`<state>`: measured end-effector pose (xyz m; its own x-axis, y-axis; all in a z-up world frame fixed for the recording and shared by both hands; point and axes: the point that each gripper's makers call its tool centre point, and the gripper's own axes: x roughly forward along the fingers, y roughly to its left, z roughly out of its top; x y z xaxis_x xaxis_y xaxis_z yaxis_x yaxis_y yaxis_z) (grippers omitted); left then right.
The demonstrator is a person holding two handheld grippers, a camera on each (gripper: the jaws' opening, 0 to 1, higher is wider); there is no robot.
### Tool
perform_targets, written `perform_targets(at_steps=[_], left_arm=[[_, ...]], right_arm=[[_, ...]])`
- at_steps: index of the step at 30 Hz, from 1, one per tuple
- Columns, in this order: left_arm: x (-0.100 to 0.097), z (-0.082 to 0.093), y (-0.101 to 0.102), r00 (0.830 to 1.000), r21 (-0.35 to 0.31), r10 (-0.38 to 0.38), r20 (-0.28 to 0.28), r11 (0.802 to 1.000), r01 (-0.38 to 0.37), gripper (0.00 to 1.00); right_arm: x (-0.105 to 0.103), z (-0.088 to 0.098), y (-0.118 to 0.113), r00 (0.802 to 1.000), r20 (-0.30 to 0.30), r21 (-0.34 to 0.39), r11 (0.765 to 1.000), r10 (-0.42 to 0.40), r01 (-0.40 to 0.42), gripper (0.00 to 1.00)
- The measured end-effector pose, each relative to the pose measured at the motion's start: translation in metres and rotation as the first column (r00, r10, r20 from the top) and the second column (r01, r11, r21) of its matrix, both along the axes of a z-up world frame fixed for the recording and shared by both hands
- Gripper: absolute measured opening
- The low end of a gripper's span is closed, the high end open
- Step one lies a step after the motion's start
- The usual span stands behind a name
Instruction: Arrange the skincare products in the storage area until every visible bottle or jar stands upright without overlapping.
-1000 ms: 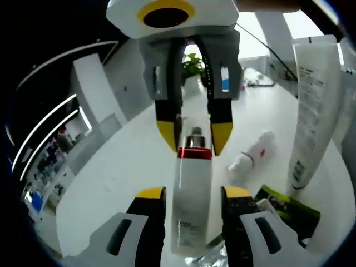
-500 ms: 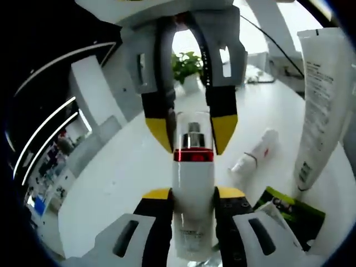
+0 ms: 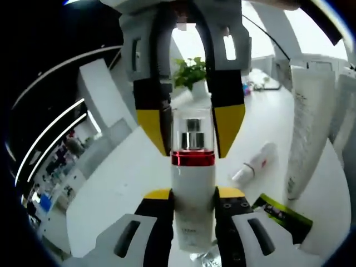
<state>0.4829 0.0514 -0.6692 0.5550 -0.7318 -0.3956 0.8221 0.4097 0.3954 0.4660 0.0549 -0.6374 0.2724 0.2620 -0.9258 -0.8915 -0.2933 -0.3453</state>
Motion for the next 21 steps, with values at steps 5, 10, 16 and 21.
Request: perform_targets(at_steps=[5, 10, 16, 21], left_arm=[[-0.012, 0.024, 0.004, 0.999, -0.023, 0.019, 0.038, 1.0, -0.018, 0.23], [-0.025, 0.047, 0.011, 0.997, -0.038, 0.044, 0.07, 0.998, -0.041, 0.23], [-0.042, 0.069, 0.023, 0.993, -0.043, 0.075, 0.089, 0.997, -0.071, 0.23], [-0.051, 0.08, 0.032, 0.991, -0.04, 0.094, 0.096, 0.995, -0.09, 0.23]], right_arm=[[-0.015, 0.023, 0.006, 0.999, 0.03, 0.017, 0.999, 0.038, -0.039, 0.27], [-0.027, 0.045, 0.015, 0.994, 0.063, 0.042, 0.995, 0.088, -0.09, 0.27], [-0.042, 0.068, 0.028, 0.989, 0.075, 0.068, 0.989, 0.124, -0.129, 0.27], [-0.055, 0.081, 0.037, 0.986, 0.078, 0.084, 0.984, 0.149, -0.155, 0.27]])
